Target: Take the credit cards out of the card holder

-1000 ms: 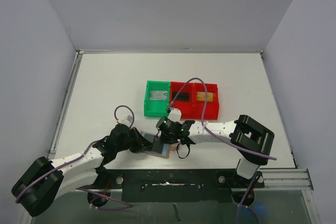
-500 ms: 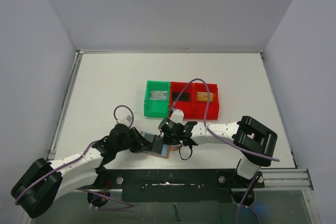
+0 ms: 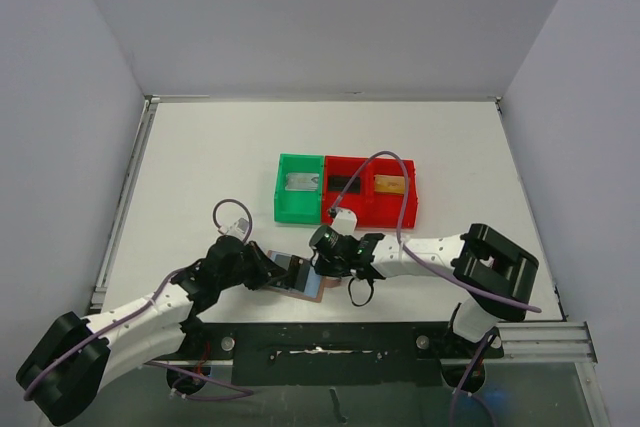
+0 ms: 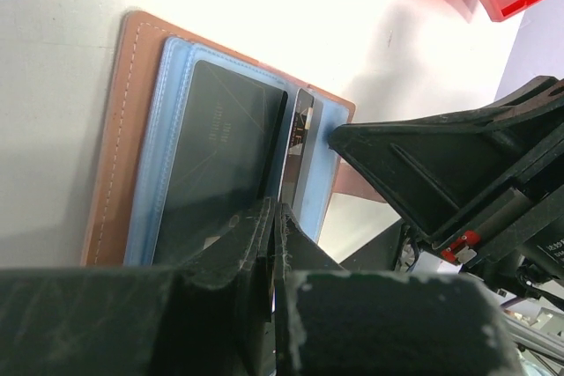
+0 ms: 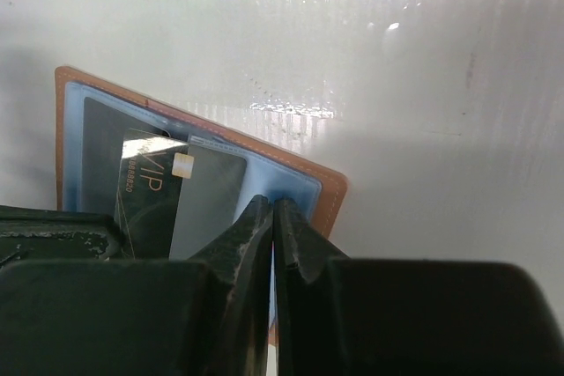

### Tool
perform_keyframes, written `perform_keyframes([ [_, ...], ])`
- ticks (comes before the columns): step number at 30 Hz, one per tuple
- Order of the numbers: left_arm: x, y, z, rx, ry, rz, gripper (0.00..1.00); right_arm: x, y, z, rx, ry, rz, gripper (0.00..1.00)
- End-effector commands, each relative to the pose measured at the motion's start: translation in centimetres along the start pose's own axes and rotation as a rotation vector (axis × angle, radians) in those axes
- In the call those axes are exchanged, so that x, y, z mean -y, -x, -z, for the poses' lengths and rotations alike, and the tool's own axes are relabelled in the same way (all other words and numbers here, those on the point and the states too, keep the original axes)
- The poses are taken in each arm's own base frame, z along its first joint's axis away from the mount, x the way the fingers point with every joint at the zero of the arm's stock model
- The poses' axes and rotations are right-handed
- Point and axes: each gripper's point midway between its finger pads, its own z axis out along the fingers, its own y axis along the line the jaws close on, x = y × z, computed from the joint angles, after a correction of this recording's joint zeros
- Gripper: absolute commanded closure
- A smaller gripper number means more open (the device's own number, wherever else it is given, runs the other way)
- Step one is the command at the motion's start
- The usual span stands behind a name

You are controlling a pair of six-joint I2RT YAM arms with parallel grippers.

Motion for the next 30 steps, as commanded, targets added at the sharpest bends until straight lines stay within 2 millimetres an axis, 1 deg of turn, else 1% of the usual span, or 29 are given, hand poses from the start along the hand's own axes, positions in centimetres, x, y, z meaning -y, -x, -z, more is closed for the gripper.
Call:
perform_keyframes([
  [1, 1.1, 0.9, 0.0, 0.038, -0.033, 0.002, 1.00, 2.8, -0.4, 0.5, -0.020, -0.075, 0.054, 0.97],
  [3, 1.2, 0.9, -0.1, 0.036, -0.046, 0.003, 1.00, 2.1, 0.1, 0.8, -0.008, -0.054, 0.059, 0.95],
  [6, 1.4, 0.7, -0.3, 0.022, -0.056, 0.004, 1.00, 0.2, 1.3, 1.6, 0.009, 0.008, 0.060, 0.91],
  [9, 1.3, 0.5, -0.4, 0.009, -0.051, -0.001, 1.00, -2.4, 2.2, 2.5, 0.035, 0.122, 0.051, 0.82],
  [11, 1.2, 0.4, -0.4, 0.006, -0.051, -0.002, 1.00, -4.1, 2.8, 3.1, 0.051, 0.213, 0.036, 0.78],
  [12, 1.2, 0.4, -0.4, 0.006, -0.052, -0.001, 1.00, -4.7, 3.0, 3.2, 0.056, 0.248, 0.026, 0.78],
  [14, 1.1, 0.4, -0.4, 0.008, -0.057, 0.002, 1.00, -5.2, 2.8, 2.9, 0.051, 0.276, 0.011, 0.77],
  [19, 1.2, 0.4, -0.3, 0.009, -0.065, 0.002, 1.00, -4.9, 1.1, 1.1, -0.031, 0.251, 0.015, 0.75],
  [21, 1.2, 0.4, -0.3, 0.010, -0.066, 0.001, 1.00, -3.8, 0.4, 0.6, -0.051, 0.205, -0.011, 0.75],
  [23, 1.2, 0.3, -0.4, 0.009, -0.069, 0.003, 1.00, -2.3, -0.4, 0.3, -0.061, 0.155, -0.046, 0.75],
  [27, 1.9, 0.3, -0.5, 0.002, -0.103, -0.003, 0.99, 0.1, -1.5, 0.2, -0.070, 0.122, -0.103, 0.77],
  [30, 2.2, 0.2, -0.6, -0.006, -0.126, -0.007, 0.91, 0.2, -1.7, 0.3, -0.070, 0.157, -0.134, 0.77],
])
